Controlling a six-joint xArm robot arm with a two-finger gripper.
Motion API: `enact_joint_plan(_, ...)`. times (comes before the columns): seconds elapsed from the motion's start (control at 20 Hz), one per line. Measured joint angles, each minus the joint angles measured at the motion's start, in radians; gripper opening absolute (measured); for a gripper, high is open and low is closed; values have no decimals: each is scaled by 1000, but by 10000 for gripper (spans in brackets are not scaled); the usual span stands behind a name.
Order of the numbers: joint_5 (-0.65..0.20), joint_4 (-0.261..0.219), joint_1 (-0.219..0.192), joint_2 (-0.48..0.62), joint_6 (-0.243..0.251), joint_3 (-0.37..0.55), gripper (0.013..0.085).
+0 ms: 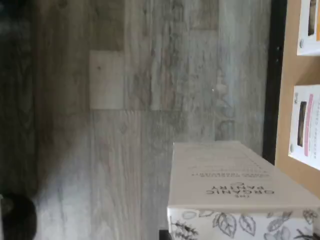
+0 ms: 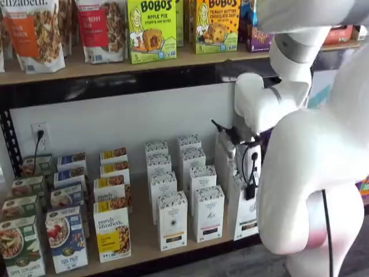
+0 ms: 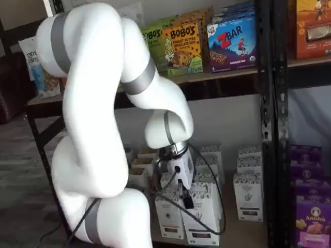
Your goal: Pick up the white box with a green strip in the middle, on the bottom shelf, the sixth box from the left
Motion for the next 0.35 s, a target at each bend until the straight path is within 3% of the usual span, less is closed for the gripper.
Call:
enact_joint_plan(0.15, 88, 62, 28, -90, -32, 13, 530)
enact_joint_plan(0.35, 165, 96, 52, -170, -41, 21, 530)
